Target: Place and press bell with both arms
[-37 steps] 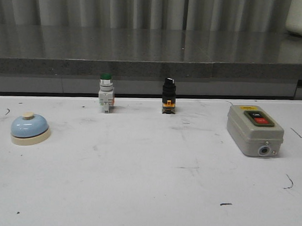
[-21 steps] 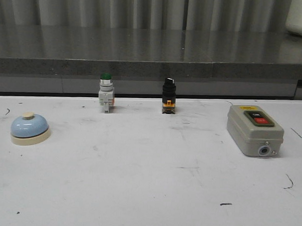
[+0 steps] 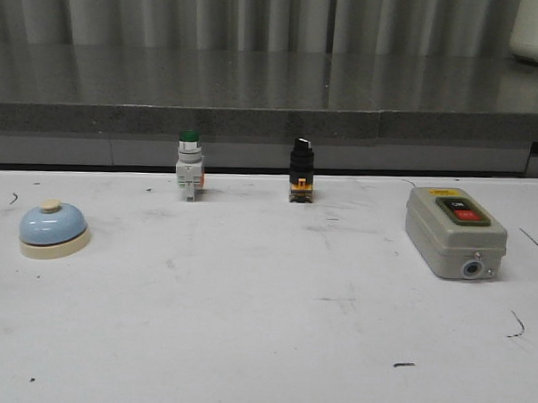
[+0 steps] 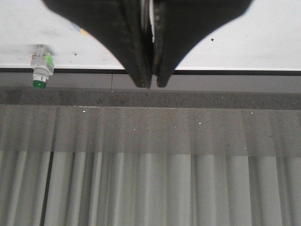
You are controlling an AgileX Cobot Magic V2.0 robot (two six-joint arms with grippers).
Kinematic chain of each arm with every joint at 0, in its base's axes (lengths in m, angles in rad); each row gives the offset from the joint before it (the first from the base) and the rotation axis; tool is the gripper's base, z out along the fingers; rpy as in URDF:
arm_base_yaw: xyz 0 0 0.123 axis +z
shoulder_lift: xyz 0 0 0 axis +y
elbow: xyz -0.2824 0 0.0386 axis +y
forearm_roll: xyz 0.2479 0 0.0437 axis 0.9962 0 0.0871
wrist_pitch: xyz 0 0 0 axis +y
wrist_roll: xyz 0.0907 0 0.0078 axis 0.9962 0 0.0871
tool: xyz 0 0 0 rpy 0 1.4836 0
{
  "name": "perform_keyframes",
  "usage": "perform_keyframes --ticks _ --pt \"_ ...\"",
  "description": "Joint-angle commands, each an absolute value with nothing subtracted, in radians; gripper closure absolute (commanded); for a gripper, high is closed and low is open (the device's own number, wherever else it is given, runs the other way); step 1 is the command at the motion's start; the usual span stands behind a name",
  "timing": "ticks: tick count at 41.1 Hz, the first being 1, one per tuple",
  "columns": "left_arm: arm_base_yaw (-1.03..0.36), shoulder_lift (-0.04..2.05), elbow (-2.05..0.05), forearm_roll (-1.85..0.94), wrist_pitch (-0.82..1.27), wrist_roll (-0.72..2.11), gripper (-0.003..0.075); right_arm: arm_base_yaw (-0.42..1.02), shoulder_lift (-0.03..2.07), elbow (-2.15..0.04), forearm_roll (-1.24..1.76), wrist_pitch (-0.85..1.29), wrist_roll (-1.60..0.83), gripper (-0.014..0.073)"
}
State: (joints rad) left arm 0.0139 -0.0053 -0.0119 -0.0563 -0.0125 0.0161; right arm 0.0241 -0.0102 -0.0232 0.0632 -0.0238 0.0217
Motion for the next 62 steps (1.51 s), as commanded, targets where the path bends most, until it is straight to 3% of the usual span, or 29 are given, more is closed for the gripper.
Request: perform_keyframes --ticks 1,10,21,47,50,55,59,62 --pt "0.014 -0.014 -0.106 -0.071 -0.080 0.010 0.0740 0.024 -0.018 -0.147 0.052 -0.015 0.015 0.0662" --pt "0.014 0.094 -0.397 -0.071 0.065 0.010 0.0740 0.024 0.125 -0.408 0.049 0.185 0.000 0.0662" --pt "0.014 0.343 -0.720 -0.071 0.412 0.010 0.0740 0.024 0.370 -0.642 0.049 0.383 0.000 0.0662" --pt "0.014 0.651 -0.745 -0.071 0.530 0.010 0.0740 0.024 0.747 -0.661 0.042 0.434 -0.018 0.0649" --pt "0.014 0.675 -0.745 -0.071 0.529 0.010 0.0739 0.024 0.766 -0.661 0.042 0.438 -0.040 0.0582" --pt "0.014 0.710 -0.745 -0.071 0.529 0.010 0.0681 0.024 0.780 -0.661 0.042 0.440 -0.046 0.0305" --pt "0.014 0.727 -0.745 -0.071 0.529 0.010 0.0502 0.024 0.783 -0.661 0.042 0.439 -0.046 0.0067" --pt "0.014 0.738 -0.745 -0.071 0.529 0.010 0.0337 0.024 0.783 -0.661 0.042 0.439 -0.046 -0.0031"
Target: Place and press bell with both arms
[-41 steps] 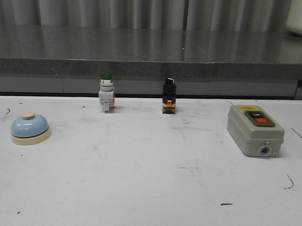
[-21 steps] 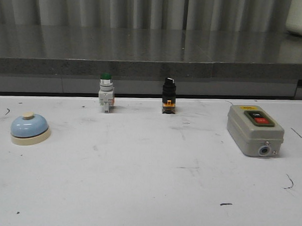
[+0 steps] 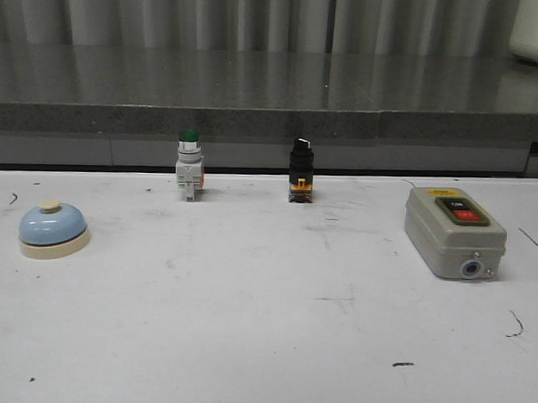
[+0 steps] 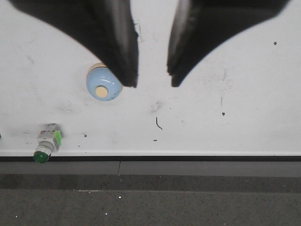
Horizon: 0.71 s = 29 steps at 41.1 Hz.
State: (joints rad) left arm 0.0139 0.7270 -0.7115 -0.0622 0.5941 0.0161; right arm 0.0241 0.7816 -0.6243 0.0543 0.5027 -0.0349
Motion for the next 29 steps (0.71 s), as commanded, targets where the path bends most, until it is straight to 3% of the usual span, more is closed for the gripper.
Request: perform_keyframes --ticks 1,3,6,16,29 --pt "0.014 0.740 -0.745 -0.071 0.529 0.010 0.0293 0.024 0.783 -0.661 0.042 0.439 -0.046 -0.0047" --pt "0.014 0.747 -0.745 -0.071 0.529 0.010 0.0204 0.024 0.783 -0.661 0.042 0.439 -0.046 -0.0061" --pt "0.014 0.762 -0.745 -0.071 0.527 0.010 0.0162 0.024 0.783 -0.661 0.042 0.440 -0.046 -0.0059" --pt "-0.097 0.862 -0.763 -0.080 0.548 0.044 0.0166 0.024 0.783 -0.661 0.042 0.440 -0.046 -0.0059" --pt "-0.225 1.153 -0.889 -0.080 0.605 0.047 0.0162 0.024 0.783 -0.661 0.042 0.440 -0.046 -0.0059"
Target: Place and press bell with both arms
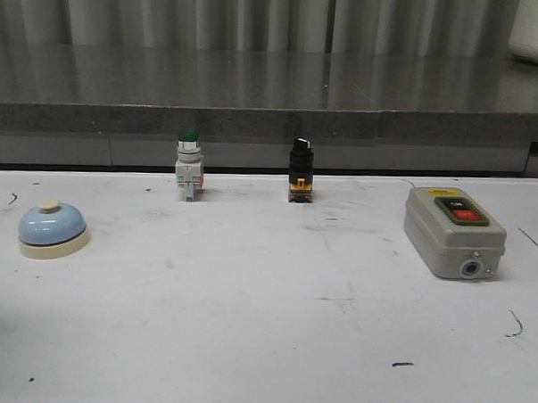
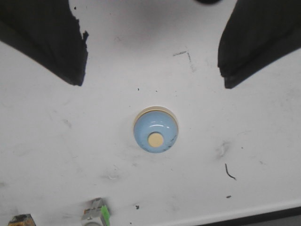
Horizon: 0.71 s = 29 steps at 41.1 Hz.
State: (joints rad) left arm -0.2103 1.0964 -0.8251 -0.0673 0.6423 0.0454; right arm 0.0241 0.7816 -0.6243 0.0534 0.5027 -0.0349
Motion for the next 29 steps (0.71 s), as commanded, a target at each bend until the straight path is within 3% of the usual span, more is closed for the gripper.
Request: perform_keyframes --ticks 1,29 --pt "-0.227 1.175 -0.899 -0.080 0.605 0.047 0.0162 0.024 0.783 -0.661 0.042 0.440 -0.046 -0.0059" --pt "-0.227 1.705 -1.142 -0.034 0.510 0.047 0.0164 0.024 0.783 -0.661 0.042 0.440 -0.046 -0.0059"
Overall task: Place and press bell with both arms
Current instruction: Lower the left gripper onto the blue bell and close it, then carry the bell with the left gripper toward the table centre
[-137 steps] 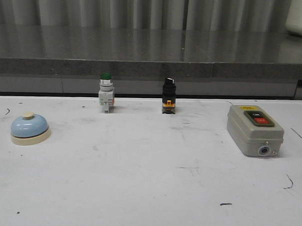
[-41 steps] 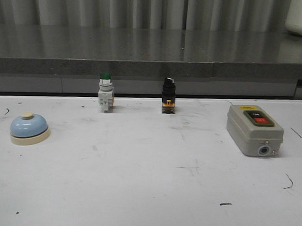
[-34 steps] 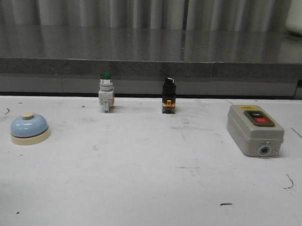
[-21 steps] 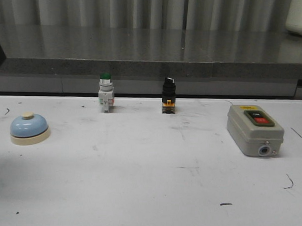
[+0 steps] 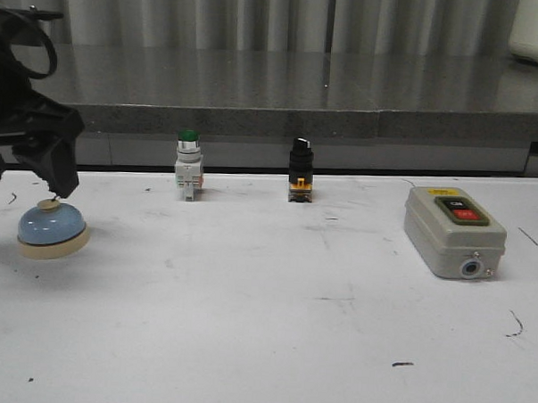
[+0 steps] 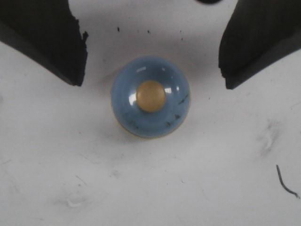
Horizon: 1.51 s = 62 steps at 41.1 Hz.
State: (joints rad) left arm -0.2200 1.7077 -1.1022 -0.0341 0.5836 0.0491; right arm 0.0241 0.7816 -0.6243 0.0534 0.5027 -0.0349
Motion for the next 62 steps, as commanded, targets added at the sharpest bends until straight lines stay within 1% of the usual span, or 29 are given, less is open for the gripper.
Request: perform_keyframes --ticks 1,17,20,24,27,34,41,54,62 --pt "-0.227 1.717 -1.144 -0.034 0.500 0.047 0.0164 0.024 0.783 -0.661 0.042 0.440 -0.046 -0.0059" --pt "-0.227 1.837 -1.154 -0.046 0.453 0.047 0.0167 0.024 0.783 -0.661 0.042 0.440 -0.046 -0.0059" --pt "-0.227 1.837 -1.154 -0.046 0.455 0.047 0.0197 0.024 0.783 -0.661 0.042 0.440 -0.046 -0.0059" --pt "-0.227 1.837 -1.154 -0.048 0.455 0.047 0.0286 0.024 0.783 -0.661 0.042 0.440 -0.046 -0.0059" --pt "-0.227 1.837 -1.154 -0.057 0.457 0.047 0.0330 0.024 0.783 -0.661 0.042 0.440 -0.046 -0.0059" --pt "-0.241 1.833 -1.180 -0.070 0.511 0.047 0.0341 0.024 0.783 -0.661 0.042 0.440 -0.046 -0.0059" --pt "-0.321 1.825 -1.240 -0.069 0.577 0.047 0.0341 0.024 0.783 -0.661 0.042 0.440 -0.046 -0.0059" --pt "-0.573 1.832 -1.334 -0.059 0.597 0.047 0.0341 0.024 0.783 -0.661 0.042 0.440 -0.046 -0.0059" --pt "-0.653 1.900 -1.400 -0.042 0.607 0.047 0.0341 0.024 0.783 -0.661 0.042 0.440 -0.046 -0.0059"
